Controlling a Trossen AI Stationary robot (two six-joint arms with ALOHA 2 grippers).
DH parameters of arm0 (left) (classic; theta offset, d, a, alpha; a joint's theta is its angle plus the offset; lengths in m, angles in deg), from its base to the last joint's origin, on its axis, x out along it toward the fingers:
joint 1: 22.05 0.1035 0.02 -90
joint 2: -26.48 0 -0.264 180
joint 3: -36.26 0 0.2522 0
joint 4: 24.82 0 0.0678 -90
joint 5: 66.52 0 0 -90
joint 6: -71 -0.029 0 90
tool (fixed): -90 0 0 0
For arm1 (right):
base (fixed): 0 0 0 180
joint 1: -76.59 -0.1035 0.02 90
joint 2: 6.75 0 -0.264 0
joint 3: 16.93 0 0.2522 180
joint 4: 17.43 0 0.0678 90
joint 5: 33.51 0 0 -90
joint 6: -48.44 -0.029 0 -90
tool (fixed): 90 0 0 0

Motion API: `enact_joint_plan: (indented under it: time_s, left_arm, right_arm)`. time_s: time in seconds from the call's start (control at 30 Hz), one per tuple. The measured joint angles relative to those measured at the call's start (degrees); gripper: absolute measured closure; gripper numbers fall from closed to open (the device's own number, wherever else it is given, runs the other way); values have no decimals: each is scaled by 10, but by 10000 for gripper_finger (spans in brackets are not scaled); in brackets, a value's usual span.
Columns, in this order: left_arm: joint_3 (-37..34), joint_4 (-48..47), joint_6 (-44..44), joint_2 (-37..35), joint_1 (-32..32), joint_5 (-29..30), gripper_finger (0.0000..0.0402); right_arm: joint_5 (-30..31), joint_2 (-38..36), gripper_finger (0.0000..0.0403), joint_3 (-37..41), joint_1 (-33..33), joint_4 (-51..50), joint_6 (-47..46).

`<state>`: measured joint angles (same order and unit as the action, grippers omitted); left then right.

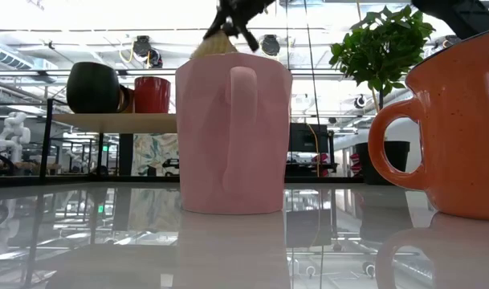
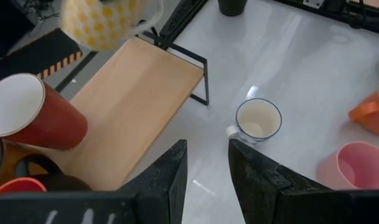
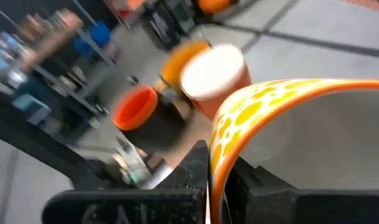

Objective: Place coffee mugs
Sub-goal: Put the yellow patterned mug on the shelf

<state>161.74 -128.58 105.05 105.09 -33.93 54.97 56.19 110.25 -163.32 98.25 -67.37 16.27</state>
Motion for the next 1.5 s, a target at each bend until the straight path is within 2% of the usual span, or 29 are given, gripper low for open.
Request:
enact_joint_plan:
  time_s: [0.23, 0.67, 1.17, 1.5]
  left_arm:
    - [0, 0, 6, 0, 0, -10, 279]
    - [0, 0, -8, 0, 0, -16, 279]
    - [0, 0, -8, 0, 0, -19, 279]
    - [0, 0, -11, 0, 0, -10, 279]
  right_arm:
    - [0, 25, 390, 1, 1, -76, 36]
    - [17, 36, 388, 13, 1, -152, 94]
    - [17, 38, 387, 13, -1, -155, 117]
    - [20, 38, 336, 13, -4, -153, 124]
